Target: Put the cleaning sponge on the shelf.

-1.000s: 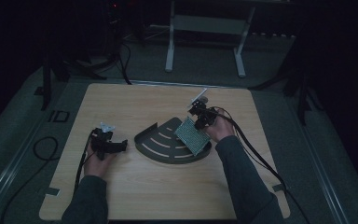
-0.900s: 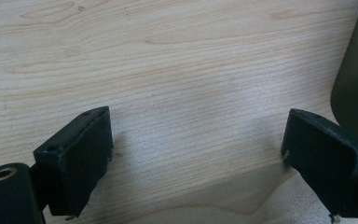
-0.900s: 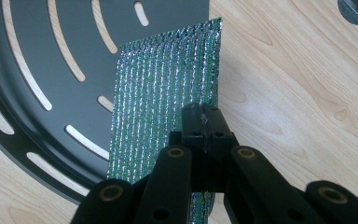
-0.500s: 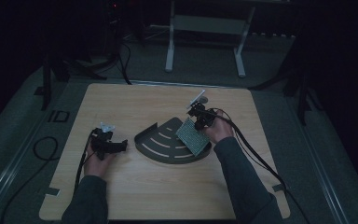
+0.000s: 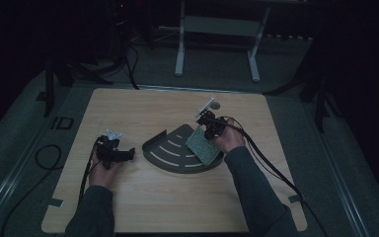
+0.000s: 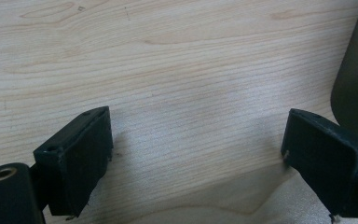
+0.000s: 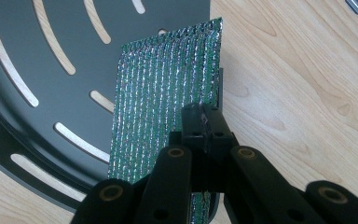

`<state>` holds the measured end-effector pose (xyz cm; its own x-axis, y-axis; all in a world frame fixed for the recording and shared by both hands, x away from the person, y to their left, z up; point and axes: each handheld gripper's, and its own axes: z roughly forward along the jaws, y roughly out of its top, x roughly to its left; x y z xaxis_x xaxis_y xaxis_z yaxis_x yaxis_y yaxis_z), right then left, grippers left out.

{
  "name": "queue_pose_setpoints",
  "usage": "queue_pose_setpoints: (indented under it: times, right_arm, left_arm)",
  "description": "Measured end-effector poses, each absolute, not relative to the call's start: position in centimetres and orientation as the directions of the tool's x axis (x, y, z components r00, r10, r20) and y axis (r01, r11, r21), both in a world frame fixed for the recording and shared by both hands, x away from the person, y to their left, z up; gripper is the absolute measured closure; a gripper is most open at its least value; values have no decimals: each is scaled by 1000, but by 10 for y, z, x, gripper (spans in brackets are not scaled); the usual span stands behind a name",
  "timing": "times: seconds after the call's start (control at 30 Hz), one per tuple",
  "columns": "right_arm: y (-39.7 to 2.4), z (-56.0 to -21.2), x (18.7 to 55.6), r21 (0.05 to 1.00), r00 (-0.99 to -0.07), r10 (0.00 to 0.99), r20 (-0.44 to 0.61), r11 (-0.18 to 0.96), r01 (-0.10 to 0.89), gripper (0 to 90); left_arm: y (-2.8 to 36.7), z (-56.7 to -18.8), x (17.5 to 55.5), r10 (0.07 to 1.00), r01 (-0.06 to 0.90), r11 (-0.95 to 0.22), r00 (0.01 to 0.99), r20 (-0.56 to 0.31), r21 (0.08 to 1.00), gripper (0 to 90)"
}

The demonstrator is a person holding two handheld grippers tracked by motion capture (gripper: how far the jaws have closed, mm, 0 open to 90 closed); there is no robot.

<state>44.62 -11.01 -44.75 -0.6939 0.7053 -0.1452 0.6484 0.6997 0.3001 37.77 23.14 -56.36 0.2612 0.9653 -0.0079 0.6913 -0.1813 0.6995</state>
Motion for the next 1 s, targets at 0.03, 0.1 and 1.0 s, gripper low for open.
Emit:
queue_pose_setpoints:
  times: [0.03,0.1,1.0]
  right_arm:
    - [-110,-448,446,299,-694,706,-144,699,649,898]
    - [-110,-448,446,298,-695,704,-144,701,648,898]
    - [-104,-460,446,251,-702,692,-166,719,649,897]
  left_arm:
    - [231,-564,378,965,691,-181,261,-8,699,94]
    - [231,-564,378,965,691,-181,261,-8,700,94]
    - [231,-564,378,965,690,-179,261,-10,701,94]
